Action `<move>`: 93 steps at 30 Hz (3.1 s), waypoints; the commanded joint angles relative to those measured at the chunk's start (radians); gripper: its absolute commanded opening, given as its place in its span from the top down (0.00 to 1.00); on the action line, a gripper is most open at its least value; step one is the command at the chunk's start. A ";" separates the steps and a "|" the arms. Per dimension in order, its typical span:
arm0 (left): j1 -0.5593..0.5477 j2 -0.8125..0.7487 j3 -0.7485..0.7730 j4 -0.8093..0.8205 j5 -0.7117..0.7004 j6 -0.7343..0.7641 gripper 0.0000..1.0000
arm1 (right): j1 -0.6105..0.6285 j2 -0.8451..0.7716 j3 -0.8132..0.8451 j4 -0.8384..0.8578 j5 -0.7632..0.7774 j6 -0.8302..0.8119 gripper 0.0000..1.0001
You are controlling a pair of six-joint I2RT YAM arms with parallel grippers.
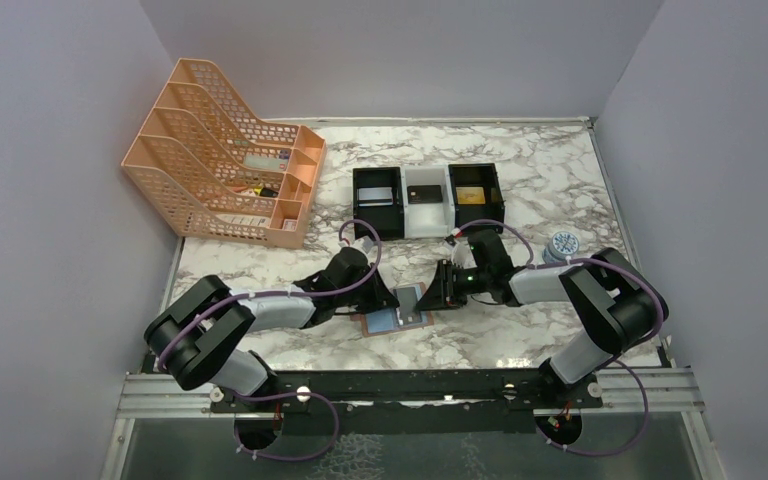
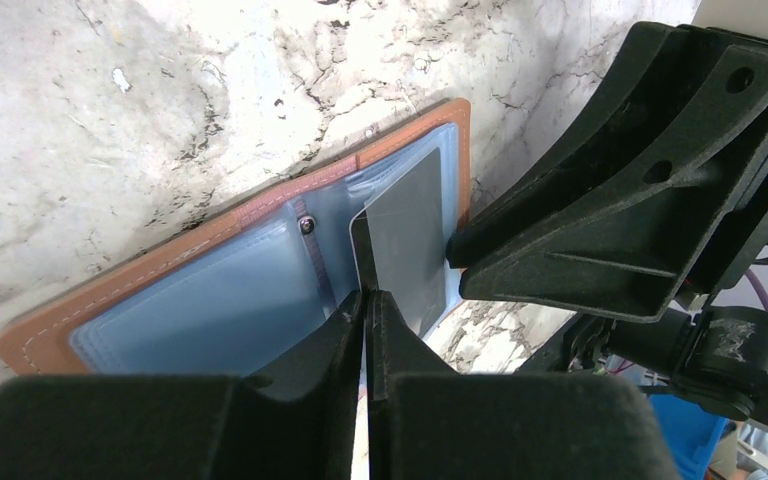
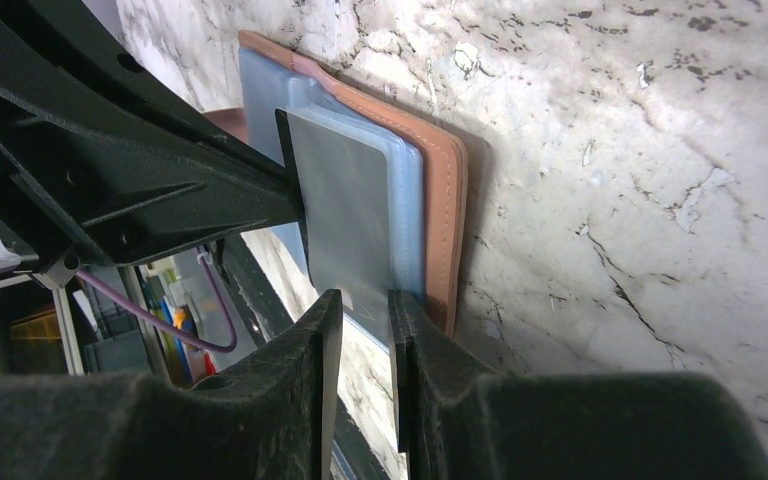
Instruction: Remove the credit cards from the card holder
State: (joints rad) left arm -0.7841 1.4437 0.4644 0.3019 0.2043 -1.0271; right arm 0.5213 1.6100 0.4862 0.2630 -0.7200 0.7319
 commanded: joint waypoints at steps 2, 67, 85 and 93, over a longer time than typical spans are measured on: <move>-0.004 -0.015 -0.005 0.002 -0.023 0.002 0.87 | -0.001 0.022 0.003 -0.060 0.066 -0.024 0.75; -0.006 0.003 -0.052 0.045 -0.051 -0.035 0.87 | 0.000 0.064 0.027 -0.059 0.089 -0.006 0.75; -0.006 -0.015 -0.041 0.038 -0.010 -0.043 0.67 | 0.000 0.071 0.038 -0.056 0.061 -0.009 0.75; -0.009 0.007 -0.081 0.112 -0.015 -0.094 0.67 | 0.001 0.076 0.037 -0.045 0.051 -0.004 0.75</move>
State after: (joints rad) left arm -0.7872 1.4265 0.4030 0.3679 0.1753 -1.0908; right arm 0.5213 1.6493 0.5385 0.2420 -0.7189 0.7479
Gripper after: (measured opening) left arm 0.333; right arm 0.249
